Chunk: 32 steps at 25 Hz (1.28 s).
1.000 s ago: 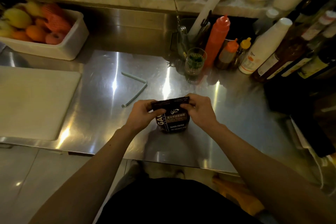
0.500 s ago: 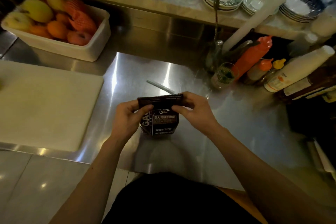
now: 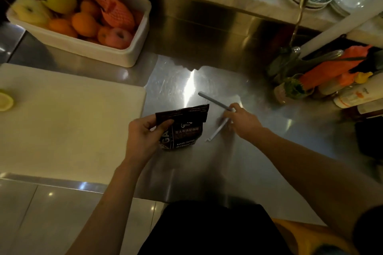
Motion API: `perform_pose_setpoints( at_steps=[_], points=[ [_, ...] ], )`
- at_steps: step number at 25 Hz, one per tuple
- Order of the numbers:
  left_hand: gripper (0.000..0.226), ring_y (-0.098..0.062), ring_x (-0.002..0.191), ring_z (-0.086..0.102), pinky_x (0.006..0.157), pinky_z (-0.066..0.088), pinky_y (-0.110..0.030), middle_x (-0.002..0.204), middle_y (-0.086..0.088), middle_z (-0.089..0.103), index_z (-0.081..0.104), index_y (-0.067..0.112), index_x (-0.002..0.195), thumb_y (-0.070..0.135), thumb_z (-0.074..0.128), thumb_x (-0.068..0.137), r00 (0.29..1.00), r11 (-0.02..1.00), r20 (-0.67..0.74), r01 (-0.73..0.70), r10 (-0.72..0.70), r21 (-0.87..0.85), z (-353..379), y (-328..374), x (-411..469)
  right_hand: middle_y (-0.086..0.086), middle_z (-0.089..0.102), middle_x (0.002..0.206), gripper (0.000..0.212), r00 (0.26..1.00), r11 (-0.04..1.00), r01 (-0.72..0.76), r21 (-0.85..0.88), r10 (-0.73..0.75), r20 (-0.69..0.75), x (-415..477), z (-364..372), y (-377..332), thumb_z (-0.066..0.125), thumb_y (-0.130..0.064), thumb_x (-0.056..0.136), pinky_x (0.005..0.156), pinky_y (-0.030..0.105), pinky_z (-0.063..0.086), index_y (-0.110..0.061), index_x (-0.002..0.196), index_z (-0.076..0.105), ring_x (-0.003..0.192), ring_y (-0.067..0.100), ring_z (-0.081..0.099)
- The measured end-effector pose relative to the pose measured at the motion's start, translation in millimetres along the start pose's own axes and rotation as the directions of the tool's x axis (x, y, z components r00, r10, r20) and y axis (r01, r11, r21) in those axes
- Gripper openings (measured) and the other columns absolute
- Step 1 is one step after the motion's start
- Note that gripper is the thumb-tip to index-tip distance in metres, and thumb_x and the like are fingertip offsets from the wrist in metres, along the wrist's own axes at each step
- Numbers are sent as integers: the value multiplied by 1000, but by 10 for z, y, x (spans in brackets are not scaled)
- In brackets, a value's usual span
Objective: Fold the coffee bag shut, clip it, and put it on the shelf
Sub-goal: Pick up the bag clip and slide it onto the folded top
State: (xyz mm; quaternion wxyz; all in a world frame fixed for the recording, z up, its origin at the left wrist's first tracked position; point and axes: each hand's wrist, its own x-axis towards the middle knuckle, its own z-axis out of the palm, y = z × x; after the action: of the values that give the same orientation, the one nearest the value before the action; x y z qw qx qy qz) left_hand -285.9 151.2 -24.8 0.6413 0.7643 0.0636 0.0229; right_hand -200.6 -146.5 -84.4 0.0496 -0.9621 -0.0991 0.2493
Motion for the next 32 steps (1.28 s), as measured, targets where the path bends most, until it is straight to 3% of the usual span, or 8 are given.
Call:
perform_pose_setpoints(
  at_steps=[6, 10, 14, 18, 20, 23, 29, 32],
  points=[
    [30, 10, 83, 68, 73, 51, -8, 79, 35, 70, 71, 29, 97, 1, 67, 85, 997, 998, 55, 57, -55, -28, 24, -42, 27, 7, 46, 133, 25, 1000, 996, -30, -79, 30, 3, 25, -11, 154, 59, -24, 90, 85, 39, 51, -26, 114, 63, 106, 32, 57],
    [23, 14, 79, 66, 67, 48, -5, 72, 39, 66, 71, 20, 102, 4, 68, 85, 995, 997, 64, 71, -71, -1, 173, -82, -1, 6, 54, 109, 20, 997, 986, -74, -146, 73, -16, -228, -4, 359, 52, -34, 94, 75, 35, 48, -25, 110, 62, 91, 27, 58],
    [22, 9, 80, 68, 69, 51, -8, 75, 34, 70, 71, 23, 100, 7, 69, 85, 995, 995, 55, 90, -88, -33, 396, -81, -40, 8, 57, 97, 12, 973, 959, -146, 244, 184, -137, -581, 98, 647, 58, -28, 93, 74, 34, 42, -21, 100, 64, 87, 30, 57],
    [27, 5, 81, 70, 72, 53, -14, 78, 31, 71, 71, 33, 94, 8, 70, 85, 996, 999, 76, 49, -48, -6, 763, -18, -152, 9, 64, 101, 6, 899, 749, -93, 656, 347, -268, -1040, 157, 910, 71, -21, 86, 79, 44, 55, -23, 90, 67, 85, 29, 65],
    [28, 2, 84, 71, 76, 56, -21, 80, 30, 72, 72, 36, 93, 9, 70, 85, 994, 999, 109, 32, -33, 16, 1008, -2, -222, 7, 65, 99, 6, 865, 696, -15, 718, 369, -340, -1295, 124, 1063, 72, -17, 85, 76, 33, 58, -20, 89, 68, 82, 25, 67],
    [25, -3, 89, 72, 79, 56, -26, 86, 28, 73, 72, 35, 99, 14, 70, 85, 985, 998, 174, -16, 5, 64, 1403, 67, -335, 3, 64, 92, 8, 843, 764, 157, 626, 227, -488, -1630, 5, 1283, 74, -11, 82, 69, 11, 50, -13, 88, 70, 79, 15, 65],
    [25, -6, 94, 72, 85, 57, -29, 89, 26, 73, 72, 26, 105, 10, 69, 86, 981, 998, 191, 8, -20, 63, 1977, 163, -628, -2, 65, 102, 11, 859, 777, 301, 553, 30, -510, -1801, -102, 1464, 74, -14, 82, 75, 9, 46, -16, 93, 74, 85, 7, 62],
    [24, -12, 100, 71, 89, 57, -36, 99, 14, 76, 72, 27, 106, 13, 68, 88, 985, 999, 164, 47, -51, 27, 2049, 165, -719, 2, 68, 103, 12, 856, 773, 341, 535, -21, -517, -1750, -150, 1359, 73, -13, 83, 78, 21, 51, -15, 95, 75, 86, 15, 64]
  ],
)
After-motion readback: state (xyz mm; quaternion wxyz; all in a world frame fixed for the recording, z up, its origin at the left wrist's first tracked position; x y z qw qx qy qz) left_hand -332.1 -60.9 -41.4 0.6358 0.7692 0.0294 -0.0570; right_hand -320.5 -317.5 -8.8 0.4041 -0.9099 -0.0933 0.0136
